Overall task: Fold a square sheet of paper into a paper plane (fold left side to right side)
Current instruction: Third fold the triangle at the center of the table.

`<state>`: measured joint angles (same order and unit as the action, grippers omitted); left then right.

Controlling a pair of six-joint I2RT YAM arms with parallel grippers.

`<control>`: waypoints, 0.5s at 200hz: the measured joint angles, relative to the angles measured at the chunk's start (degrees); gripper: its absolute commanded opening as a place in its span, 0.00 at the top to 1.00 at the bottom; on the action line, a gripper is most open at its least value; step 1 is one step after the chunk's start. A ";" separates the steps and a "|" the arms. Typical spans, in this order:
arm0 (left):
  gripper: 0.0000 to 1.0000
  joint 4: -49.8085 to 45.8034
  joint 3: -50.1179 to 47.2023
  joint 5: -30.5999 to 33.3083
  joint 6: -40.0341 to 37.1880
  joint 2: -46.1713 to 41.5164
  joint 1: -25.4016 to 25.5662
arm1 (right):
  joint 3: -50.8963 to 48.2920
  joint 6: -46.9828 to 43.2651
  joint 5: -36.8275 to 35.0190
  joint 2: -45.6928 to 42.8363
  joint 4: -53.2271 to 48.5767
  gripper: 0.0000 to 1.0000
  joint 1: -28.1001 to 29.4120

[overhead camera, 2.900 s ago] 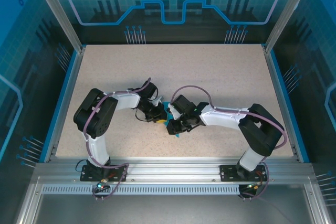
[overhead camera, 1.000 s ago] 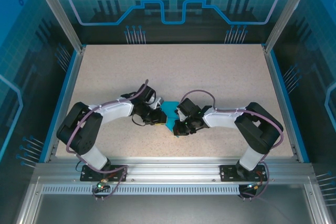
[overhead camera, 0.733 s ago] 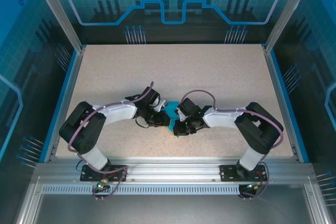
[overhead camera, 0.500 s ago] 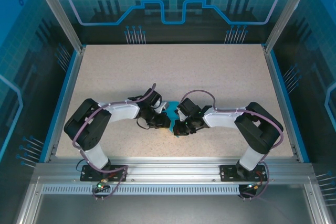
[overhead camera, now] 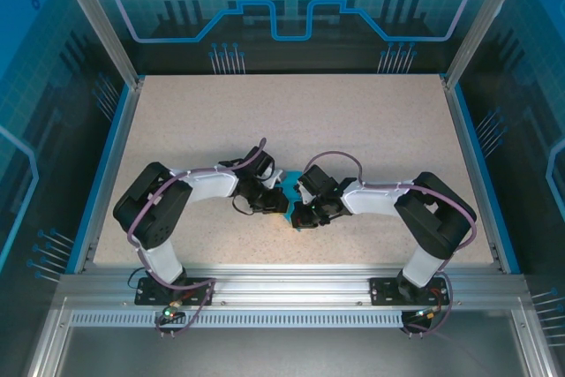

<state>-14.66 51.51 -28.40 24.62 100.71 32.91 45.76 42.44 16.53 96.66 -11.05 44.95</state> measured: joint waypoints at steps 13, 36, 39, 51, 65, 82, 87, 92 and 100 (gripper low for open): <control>0.85 -0.04 0.31 0.63 -0.50 0.50 0.02 | 0.04 0.00 0.00 0.00 -0.07 0.99 0.00; 0.85 -0.15 0.55 1.57 -0.81 1.31 0.02 | 0.11 -0.02 -0.02 0.00 -0.26 0.99 0.00; 0.85 -0.22 0.55 1.68 -0.83 1.38 0.02 | 0.11 -0.02 -0.02 0.00 -0.28 0.99 0.00; 0.86 -0.26 0.57 1.86 -0.85 1.68 0.02 | 0.11 -0.04 -0.04 0.00 -0.35 0.99 0.00; 0.87 -0.52 0.85 2.14 -1.03 1.70 0.07 | 0.22 -0.22 -0.07 0.00 -0.48 0.99 0.00; 0.87 -0.61 0.90 2.73 -1.09 1.73 0.20 | 0.35 -0.24 -0.15 0.07 -0.70 0.99 0.00; 0.88 -0.63 0.90 2.82 -1.20 1.73 0.24 | 0.37 -0.24 -0.15 0.07 -0.81 0.99 0.00; 0.88 -0.66 0.90 2.97 -1.22 1.73 0.26 | 0.37 -0.24 -0.17 0.07 -0.85 0.99 0.00; 0.88 -0.66 0.90 3.17 -1.29 1.73 0.26 | 0.37 -0.24 -0.17 0.07 -0.85 0.99 0.00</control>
<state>-15.31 52.40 -25.23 23.33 102.43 33.17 46.13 42.19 16.36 96.73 -11.90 44.95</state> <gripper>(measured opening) 0.124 0.044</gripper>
